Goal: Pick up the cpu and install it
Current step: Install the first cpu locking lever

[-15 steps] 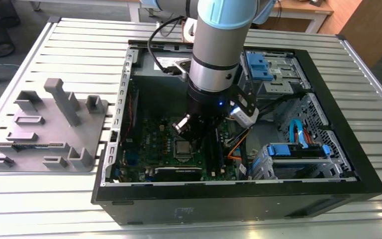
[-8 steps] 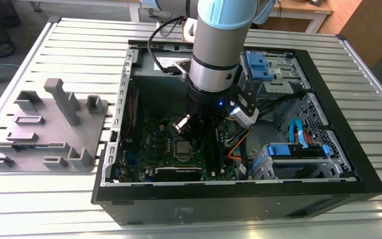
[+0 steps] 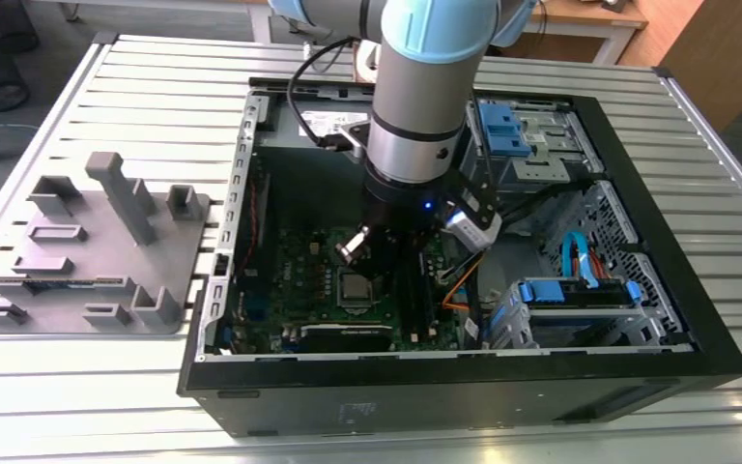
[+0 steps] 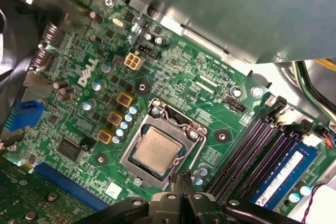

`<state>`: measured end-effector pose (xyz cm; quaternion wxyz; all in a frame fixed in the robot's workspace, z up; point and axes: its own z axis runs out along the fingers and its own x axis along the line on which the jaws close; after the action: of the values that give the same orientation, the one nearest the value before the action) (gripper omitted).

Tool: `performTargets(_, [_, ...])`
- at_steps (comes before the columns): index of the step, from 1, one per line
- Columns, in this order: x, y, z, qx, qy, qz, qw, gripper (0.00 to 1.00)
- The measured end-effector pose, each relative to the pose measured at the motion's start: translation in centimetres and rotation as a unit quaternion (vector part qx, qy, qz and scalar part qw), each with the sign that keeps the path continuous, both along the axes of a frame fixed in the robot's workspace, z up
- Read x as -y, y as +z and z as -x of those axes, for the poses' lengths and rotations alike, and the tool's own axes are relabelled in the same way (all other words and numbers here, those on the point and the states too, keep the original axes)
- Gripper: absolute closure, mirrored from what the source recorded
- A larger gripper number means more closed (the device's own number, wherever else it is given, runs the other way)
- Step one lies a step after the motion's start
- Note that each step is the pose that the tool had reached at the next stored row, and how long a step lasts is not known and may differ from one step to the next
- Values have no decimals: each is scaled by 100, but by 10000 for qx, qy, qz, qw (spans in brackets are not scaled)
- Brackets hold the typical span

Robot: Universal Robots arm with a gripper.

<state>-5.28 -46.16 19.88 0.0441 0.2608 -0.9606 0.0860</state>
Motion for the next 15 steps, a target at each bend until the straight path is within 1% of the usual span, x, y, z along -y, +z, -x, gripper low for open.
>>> performTargets(2, [0, -13, 0, 20, -2, 26, 10000, 89])
performTargets(3, [0, -14, 0, 22, -2, 34, 10000, 89])
performTargets(12, [8, -19, 1, 23, -13, 34, 10000, 89])
performTargets(15, [15, -26, 0, 24, -88, 36, 10000, 89])
